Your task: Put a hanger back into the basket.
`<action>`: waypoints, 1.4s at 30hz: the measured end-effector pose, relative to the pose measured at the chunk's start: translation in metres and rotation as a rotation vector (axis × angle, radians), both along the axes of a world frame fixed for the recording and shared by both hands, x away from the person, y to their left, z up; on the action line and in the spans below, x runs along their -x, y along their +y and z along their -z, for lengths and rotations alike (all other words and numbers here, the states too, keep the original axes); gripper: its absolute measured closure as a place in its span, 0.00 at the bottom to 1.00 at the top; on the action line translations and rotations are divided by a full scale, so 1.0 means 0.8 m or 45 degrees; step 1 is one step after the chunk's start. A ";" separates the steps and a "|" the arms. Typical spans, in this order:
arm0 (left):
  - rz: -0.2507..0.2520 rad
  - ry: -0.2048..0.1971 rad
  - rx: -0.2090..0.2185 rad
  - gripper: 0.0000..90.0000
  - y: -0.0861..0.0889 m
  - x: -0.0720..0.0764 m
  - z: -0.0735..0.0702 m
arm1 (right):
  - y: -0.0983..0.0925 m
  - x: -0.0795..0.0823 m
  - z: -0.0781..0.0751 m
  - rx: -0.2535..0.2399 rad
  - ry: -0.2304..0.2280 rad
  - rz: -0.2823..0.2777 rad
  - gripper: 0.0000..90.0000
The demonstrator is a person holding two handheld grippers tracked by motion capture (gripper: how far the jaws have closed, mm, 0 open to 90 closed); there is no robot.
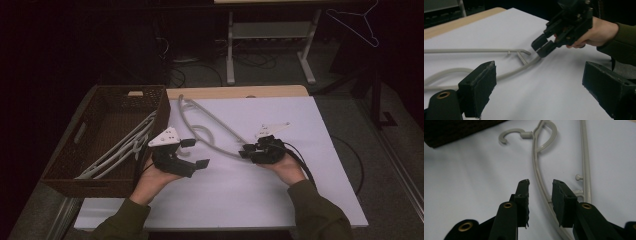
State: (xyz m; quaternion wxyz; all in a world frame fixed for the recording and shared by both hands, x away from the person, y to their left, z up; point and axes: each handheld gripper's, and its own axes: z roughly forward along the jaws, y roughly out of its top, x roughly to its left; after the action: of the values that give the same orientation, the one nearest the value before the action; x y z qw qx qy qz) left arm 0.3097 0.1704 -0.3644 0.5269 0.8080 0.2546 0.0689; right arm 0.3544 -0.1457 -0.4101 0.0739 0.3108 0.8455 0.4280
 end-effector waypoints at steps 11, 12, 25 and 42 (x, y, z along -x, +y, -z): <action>0.011 0.039 -0.037 0.14 0.000 -0.004 0.032 | 0.053 -0.036 0.023 0.127 0.036 -0.067 0.80; 0.008 0.042 -0.043 0.14 0.001 -0.004 0.033 | 0.057 -0.038 0.024 0.141 0.035 -0.073 0.81; 0.005 0.064 -0.044 0.14 0.004 -0.007 0.039 | 0.080 -0.049 0.037 0.302 0.021 -0.155 0.90; 0.002 0.063 -0.047 0.15 0.004 -0.004 0.038 | -0.006 0.026 0.026 0.323 0.035 -0.327 0.91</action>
State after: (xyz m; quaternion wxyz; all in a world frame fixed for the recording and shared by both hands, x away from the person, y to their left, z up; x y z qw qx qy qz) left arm 0.3130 0.1737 -0.3951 0.5053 0.8193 0.2656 0.0530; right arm 0.3333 -0.1504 -0.4306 0.0458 0.1940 0.9264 0.3194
